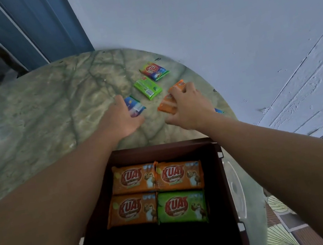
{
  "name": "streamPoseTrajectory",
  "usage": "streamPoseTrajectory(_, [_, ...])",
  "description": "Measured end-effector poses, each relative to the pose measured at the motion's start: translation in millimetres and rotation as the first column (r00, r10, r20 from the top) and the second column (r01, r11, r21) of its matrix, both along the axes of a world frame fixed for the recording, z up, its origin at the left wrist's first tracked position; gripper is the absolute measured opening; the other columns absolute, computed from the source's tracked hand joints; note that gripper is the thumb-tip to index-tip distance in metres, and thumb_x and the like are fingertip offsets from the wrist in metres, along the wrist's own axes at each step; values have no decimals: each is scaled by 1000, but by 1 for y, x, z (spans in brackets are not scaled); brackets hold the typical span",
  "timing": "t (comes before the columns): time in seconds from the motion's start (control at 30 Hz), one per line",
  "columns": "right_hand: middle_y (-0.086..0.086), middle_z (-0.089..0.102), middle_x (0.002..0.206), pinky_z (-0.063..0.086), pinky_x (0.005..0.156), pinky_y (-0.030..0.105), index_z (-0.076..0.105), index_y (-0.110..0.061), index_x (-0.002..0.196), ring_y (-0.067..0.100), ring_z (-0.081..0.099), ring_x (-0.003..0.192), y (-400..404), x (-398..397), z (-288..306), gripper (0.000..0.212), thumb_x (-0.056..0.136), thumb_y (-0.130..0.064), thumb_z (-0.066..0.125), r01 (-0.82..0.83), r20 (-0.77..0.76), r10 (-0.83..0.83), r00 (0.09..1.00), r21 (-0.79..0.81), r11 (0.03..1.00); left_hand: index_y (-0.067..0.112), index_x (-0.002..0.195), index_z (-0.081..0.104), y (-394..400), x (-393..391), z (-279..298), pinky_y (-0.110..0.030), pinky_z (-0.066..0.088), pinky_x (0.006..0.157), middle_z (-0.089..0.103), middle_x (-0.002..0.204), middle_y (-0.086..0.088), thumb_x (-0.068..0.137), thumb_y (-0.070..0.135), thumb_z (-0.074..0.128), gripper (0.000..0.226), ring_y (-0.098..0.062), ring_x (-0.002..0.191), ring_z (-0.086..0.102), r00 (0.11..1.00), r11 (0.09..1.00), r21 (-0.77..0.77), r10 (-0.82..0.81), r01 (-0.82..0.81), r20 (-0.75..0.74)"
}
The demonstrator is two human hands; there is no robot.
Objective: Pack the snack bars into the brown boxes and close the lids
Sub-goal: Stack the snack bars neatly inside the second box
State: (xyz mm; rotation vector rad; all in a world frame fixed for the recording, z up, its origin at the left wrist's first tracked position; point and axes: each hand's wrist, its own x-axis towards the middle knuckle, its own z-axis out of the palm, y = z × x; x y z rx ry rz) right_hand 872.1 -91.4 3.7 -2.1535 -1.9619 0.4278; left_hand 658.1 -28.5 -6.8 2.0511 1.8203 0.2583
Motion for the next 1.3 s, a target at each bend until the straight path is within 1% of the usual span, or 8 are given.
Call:
streamPoseTrajectory(0.23, [7,41,124,52,80,41,48,-24,131,34,58,100,-57,-20,30,65,75,-51,67,53,-74,-35,997,264,963,22,103,42,-67,-17,47,-37,45,64,58,90,5,73,56,74,55,-19,76,58,997,965,256,-64,49,52])
streamPoseTrajectory(0.4, [10,41,131,51,79,42,44,-23,140,36,55,111,-111,-35,30,74,75,-48,70,48,-66,-27,997,341,939,24,118,45,-131,-38,48,-38,50,72,58,97,9,73,52,79,64,-16,82,59,989,951,302,-101,64,109])
streamPoseTrajectory(0.53, [8,38,135,51,86,42,39,-25,145,34,54,117,-154,-40,28,79,76,-48,70,-30,-42,44,998,298,954,25,133,40,-180,-58,36,-33,50,74,56,108,11,74,52,82,78,-11,88,58,975,936,294,-217,192,53])
streamPoseTrajectory(0.63, [9,41,131,50,85,42,39,-22,144,35,55,114,-184,-44,18,82,74,-47,72,-68,0,70,998,263,963,21,134,41,-208,-71,23,-29,46,78,56,118,6,74,50,84,79,-12,97,58,946,910,284,-322,303,21])
streamPoseTrajectory(0.77, [4,40,131,49,94,44,36,-24,146,29,53,115,-209,-42,5,85,75,-51,73,-177,87,169,982,99,979,31,134,44,-223,-85,9,-28,36,81,49,116,8,77,51,82,71,-10,103,47,908,875,252,-414,414,-55])
streamPoseTrajectory(0.87, [0,39,132,43,100,41,36,-27,146,24,50,120,-215,-42,2,80,79,-54,71,-267,198,260,945,9,964,31,139,52,-221,-86,6,-36,45,89,52,120,6,78,52,82,71,-15,107,47,905,878,226,-425,421,-36])
streamPoseTrajectory(1.1, [-8,42,143,35,109,40,33,-45,152,19,43,131,-209,-47,0,82,79,-65,67,-310,182,318,931,-72,948,42,142,55,-214,-81,3,-33,42,97,48,127,11,69,69,81,81,-15,119,49,898,896,73,-432,437,-79])
streamPoseTrajectory(1.3, [-11,47,142,34,104,39,42,-54,146,19,41,127,-207,-48,0,74,77,-72,66,-313,264,331,906,-107,944,42,124,61,-214,-80,7,-28,35,86,48,122,14,67,65,83,65,-11,122,41,890,891,76,-436,448,-129])
